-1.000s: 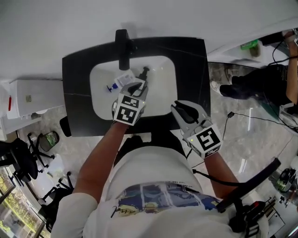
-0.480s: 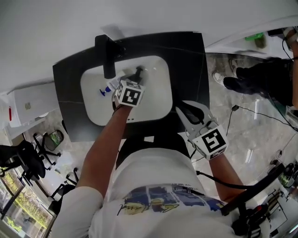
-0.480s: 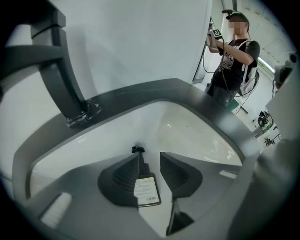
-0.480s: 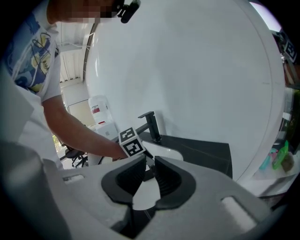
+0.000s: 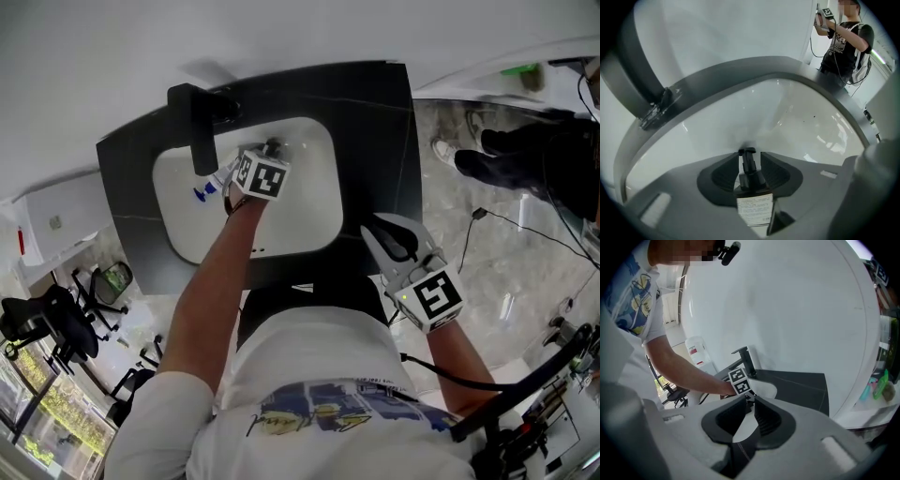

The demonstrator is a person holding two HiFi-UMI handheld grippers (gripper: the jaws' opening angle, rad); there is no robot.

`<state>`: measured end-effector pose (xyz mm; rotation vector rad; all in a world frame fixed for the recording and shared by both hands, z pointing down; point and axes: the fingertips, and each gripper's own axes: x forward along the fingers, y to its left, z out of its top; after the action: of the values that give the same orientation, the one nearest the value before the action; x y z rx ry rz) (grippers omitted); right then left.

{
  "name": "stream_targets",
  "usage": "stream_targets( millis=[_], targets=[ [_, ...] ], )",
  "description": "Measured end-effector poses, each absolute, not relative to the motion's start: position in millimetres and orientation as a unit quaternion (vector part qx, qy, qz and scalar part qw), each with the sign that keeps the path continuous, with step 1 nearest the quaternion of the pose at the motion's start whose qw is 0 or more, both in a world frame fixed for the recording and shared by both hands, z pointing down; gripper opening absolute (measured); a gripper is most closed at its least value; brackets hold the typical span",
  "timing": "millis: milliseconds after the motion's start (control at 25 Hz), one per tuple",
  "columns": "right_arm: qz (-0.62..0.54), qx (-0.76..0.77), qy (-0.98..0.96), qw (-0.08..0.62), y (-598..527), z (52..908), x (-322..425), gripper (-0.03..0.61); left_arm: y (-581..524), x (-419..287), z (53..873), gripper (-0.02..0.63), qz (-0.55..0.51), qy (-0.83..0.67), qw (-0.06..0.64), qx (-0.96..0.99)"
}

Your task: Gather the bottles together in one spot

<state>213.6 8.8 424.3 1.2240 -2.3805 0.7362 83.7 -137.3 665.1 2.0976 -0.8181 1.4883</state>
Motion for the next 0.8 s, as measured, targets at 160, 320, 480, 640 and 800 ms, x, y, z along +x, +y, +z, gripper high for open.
stream_targets(
  millis=[160,320,480,640,800],
  targets=[
    [0.271,0.434,-0.840,0.181,5.2,430.7,220.5,0.058,-137.5,81.1,682.0,0.158,0.554,-0.288,0.236,0.745],
    [0.278,0.437,-0.835,0.186,3.6,442.1,228.5,0.058,-141.2,82.0,697.1,0.158,0.561,-0.286,0.247,0.736],
    [0.285,0.437,-0.832,0.189,5.0,447.3,228.1,0.058,-143.1,79.5,707.1,0.167,0.574,-0.284,0.254,0.725],
    [0.286,0.436,-0.832,0.188,7.3,446.8,228.4,0.058,-142.1,72.3,709.8,0.161,0.598,-0.287,0.249,0.706],
    [0.286,0.435,-0.832,0.193,8.0,449.0,228.9,0.058,-141.7,79.9,715.4,0.152,0.606,-0.269,0.254,0.704]
  ],
)
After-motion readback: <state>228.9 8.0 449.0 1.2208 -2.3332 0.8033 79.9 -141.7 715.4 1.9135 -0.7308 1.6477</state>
